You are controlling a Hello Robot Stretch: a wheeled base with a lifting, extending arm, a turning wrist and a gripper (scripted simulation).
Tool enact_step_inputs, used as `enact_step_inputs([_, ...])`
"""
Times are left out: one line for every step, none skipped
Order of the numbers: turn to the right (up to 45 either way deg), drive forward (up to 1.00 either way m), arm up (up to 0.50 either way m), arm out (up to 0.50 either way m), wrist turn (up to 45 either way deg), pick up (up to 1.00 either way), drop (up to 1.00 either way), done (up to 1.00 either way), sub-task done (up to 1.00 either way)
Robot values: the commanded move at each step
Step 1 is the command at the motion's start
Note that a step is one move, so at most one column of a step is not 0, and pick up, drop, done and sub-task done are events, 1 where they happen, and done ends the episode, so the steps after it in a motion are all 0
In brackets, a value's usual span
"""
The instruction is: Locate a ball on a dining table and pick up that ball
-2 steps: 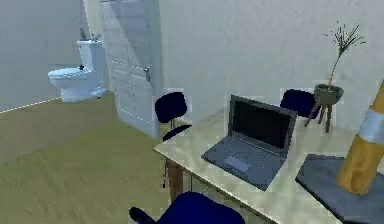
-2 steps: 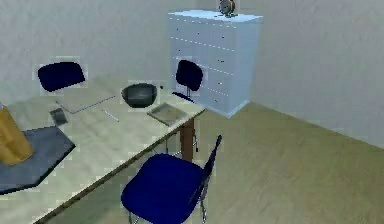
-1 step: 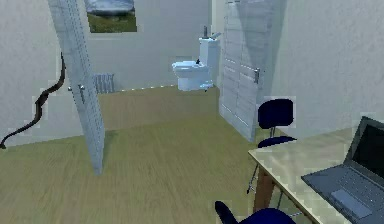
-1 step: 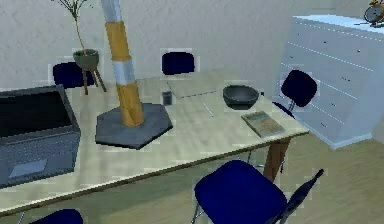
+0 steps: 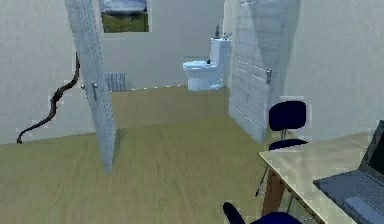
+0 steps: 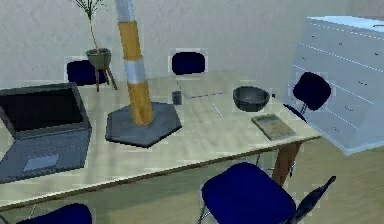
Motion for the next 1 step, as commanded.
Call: enact_step_inputs([45.0,0.00,0.00,0.00,0.0,0.00,0.00,0.00,0.00])
